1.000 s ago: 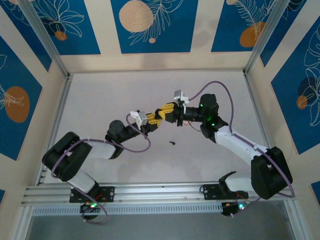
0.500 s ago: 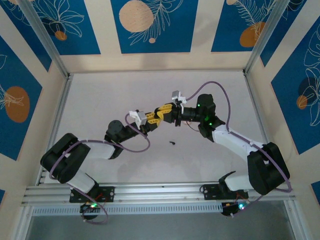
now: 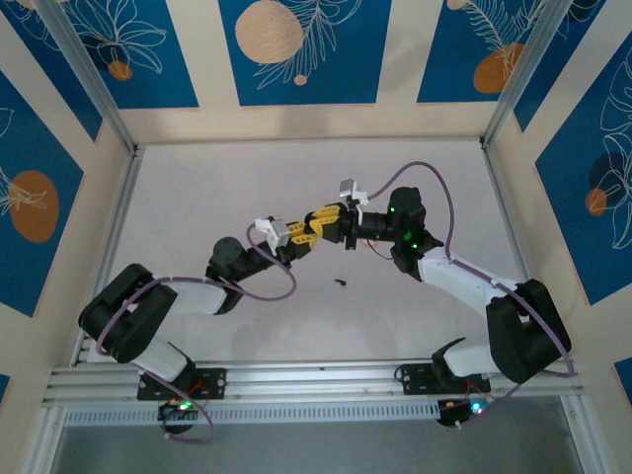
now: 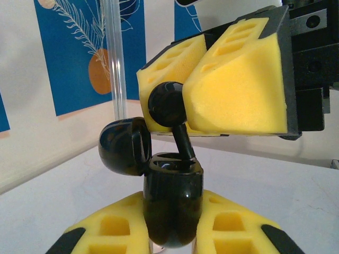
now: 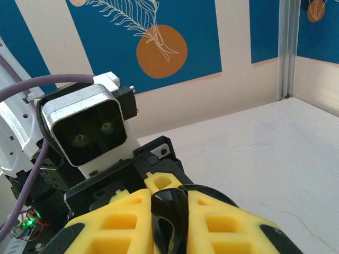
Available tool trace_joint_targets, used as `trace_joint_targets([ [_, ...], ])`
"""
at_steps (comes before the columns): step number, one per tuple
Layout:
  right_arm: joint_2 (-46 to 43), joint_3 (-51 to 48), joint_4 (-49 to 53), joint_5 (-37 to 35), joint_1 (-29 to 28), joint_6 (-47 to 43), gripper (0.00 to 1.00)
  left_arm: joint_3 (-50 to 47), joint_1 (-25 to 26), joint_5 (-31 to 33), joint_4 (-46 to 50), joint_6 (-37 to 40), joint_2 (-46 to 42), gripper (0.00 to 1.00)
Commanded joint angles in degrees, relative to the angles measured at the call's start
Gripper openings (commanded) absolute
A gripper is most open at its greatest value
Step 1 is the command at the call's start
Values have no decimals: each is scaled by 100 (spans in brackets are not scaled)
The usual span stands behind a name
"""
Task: Insert wireless bluetooth earbuds into charging case
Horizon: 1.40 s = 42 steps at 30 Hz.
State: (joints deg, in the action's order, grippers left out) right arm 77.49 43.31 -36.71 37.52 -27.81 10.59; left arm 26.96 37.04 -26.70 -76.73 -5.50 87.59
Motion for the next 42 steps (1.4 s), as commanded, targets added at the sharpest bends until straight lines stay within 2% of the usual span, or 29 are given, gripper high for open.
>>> trace_joint_targets([
  [1,132,-155,104,-75,-25,9,18,178,76,-162,-387,-30,-273,12],
  [15,172,-262,192,-246,-23,-84,19,221,76,-143,-387,-73,-509,12],
  [26,-1,-126,-539,-176,70,574,19,187,82,-26,-386,30,-368,12],
  [42,75,37,-924,-300,-73,769,18,201,93,104,-387,57,-357,12],
])
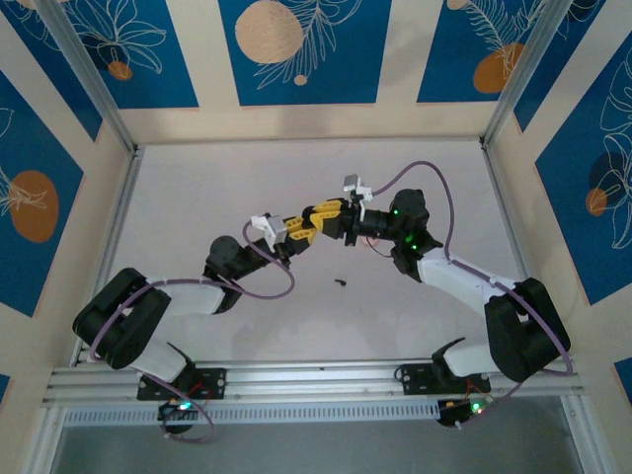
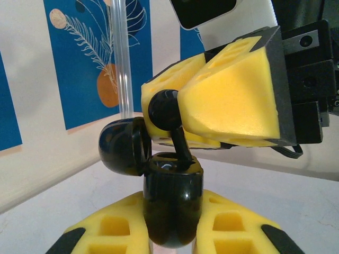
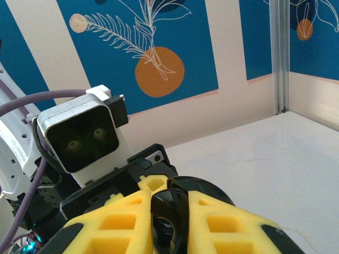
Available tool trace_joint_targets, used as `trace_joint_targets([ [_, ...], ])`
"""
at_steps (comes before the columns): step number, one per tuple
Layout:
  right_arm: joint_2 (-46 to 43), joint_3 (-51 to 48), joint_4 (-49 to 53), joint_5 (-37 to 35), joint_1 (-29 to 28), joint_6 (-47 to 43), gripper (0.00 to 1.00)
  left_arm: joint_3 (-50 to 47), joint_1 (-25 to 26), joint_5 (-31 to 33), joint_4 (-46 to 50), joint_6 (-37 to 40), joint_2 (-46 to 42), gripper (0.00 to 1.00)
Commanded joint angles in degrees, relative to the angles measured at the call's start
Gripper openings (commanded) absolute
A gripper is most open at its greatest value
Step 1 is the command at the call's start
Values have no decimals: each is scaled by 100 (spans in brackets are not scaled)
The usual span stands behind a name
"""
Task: Insert wireless bluetooth earbuds into charging case
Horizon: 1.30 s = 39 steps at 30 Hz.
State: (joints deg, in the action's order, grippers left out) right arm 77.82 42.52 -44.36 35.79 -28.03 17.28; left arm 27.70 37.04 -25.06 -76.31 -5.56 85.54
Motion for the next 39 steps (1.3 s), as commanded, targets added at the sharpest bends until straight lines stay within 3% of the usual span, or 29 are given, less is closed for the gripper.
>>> trace_joint_targets([
  [1,23,120,-127,-128,-49,95,19,106,93,-44,-428,81,-168,12],
  [21,69,73,440,-88,-117,-116,18,43,94,-44,-424,124,-380,12],
  [34,-811,56,604,-142,135,52,19,-239,114,-114,-428,700,-296,12],
  [39,-1226,-8,1422,-279,332,-83,18,-301,138,-257,-428,1038,-309,12],
])
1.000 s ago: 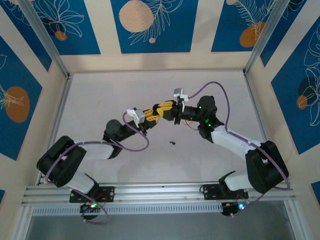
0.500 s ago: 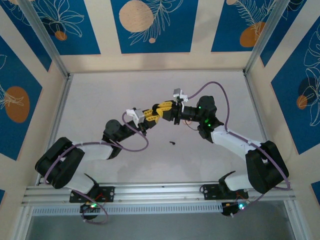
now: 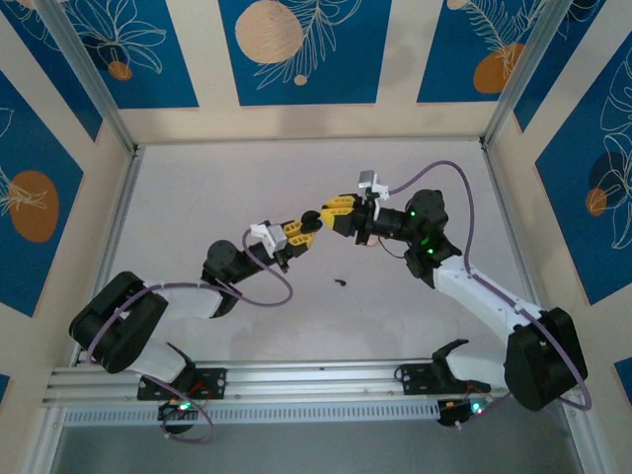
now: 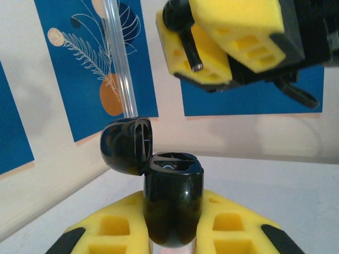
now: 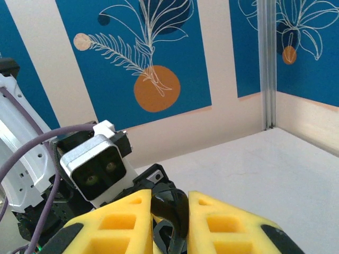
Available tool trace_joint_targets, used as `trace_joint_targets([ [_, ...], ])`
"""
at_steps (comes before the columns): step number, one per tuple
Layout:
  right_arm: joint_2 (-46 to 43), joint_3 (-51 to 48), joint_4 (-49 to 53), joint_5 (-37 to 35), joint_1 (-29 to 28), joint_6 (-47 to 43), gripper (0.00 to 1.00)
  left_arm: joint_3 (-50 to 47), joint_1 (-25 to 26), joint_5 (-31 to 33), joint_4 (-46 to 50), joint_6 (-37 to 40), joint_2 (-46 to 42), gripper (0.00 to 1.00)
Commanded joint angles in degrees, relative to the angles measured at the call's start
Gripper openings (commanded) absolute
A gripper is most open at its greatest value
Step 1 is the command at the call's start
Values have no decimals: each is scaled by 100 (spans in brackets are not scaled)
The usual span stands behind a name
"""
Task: Insert wireless bluetooth earbuds into charging case
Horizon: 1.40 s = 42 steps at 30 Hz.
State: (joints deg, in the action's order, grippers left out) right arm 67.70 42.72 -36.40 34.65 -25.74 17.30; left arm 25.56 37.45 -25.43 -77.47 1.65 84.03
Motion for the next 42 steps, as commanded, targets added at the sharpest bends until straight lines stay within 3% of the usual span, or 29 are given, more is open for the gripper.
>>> trace_joint_targets([
  [1,-293,30,1072,-238,145,-166,19,-94,102,-278,-308,372,-182,12],
  [7,-338,410,3690,-540,459,-309,18,-185,105,-305,-312,542,-272,12],
  [15,-115,261,5550,-1185,776,591,18,-479,108,-104,-307,632,-285,12],
  [26,687,-211,6401,-1799,912,1494,18,-721,113,73,-312,661,-198,11],
  [36,1605,121,7088,-2320,847,1491,18,-798,122,170,-312,618,-106,12],
  [42,2058,152,7010,-2396,683,1557,18,-812,123,175,-308,582,-96,11],
])
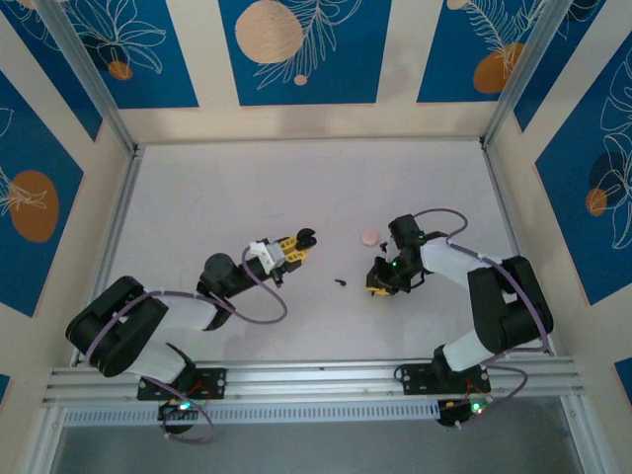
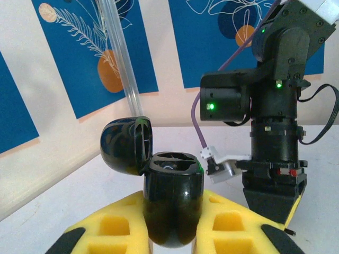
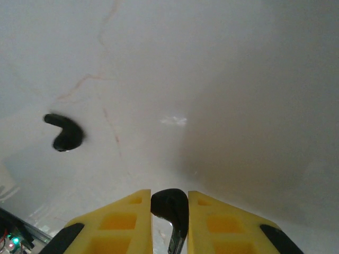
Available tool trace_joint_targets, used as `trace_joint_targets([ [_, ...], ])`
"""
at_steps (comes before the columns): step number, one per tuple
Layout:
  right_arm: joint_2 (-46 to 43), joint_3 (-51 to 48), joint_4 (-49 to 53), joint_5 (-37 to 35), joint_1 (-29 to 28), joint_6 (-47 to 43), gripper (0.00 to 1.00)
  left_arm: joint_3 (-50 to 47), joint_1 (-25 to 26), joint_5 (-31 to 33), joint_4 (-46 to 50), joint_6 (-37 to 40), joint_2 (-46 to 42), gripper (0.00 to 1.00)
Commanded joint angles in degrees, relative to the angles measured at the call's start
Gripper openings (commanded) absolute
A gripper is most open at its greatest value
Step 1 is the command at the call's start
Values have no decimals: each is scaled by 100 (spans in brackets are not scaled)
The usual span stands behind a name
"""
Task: Insert wireless bluetooth earbuds into charging case
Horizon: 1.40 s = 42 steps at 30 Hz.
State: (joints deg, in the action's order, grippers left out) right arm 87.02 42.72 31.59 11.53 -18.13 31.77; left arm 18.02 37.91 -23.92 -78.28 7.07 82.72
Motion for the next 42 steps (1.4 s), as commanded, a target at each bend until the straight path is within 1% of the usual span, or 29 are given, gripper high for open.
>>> trace_joint_targets([
  [1,178,164,222,-117,-109,102,18,-53,77,28,-230,35,34,12],
  [7,238,220,395,-334,-192,71,21,-79,76,52,-227,9,25,11],
  [11,291,369,642,-453,-229,118,32,-96,76,84,-231,-4,21,11],
  [14,202,545,936,-639,-244,92,36,-106,81,92,-231,-4,25,12],
  [20,-124,1195,1911,-996,-300,143,37,-132,80,115,-229,-4,78,12],
  [25,106,1635,2673,-1208,-530,-11,37,-210,79,218,-231,-22,104,12],
  [29,490,1916,2838,-1346,-746,-95,37,-246,77,248,-230,-22,135,12],
  [36,1435,2377,2961,-1447,-1051,-378,36,-299,76,288,-222,-13,109,12],
  [42,1814,2565,2872,-1437,-1090,-561,36,-316,85,276,-166,-4,154,12],
])
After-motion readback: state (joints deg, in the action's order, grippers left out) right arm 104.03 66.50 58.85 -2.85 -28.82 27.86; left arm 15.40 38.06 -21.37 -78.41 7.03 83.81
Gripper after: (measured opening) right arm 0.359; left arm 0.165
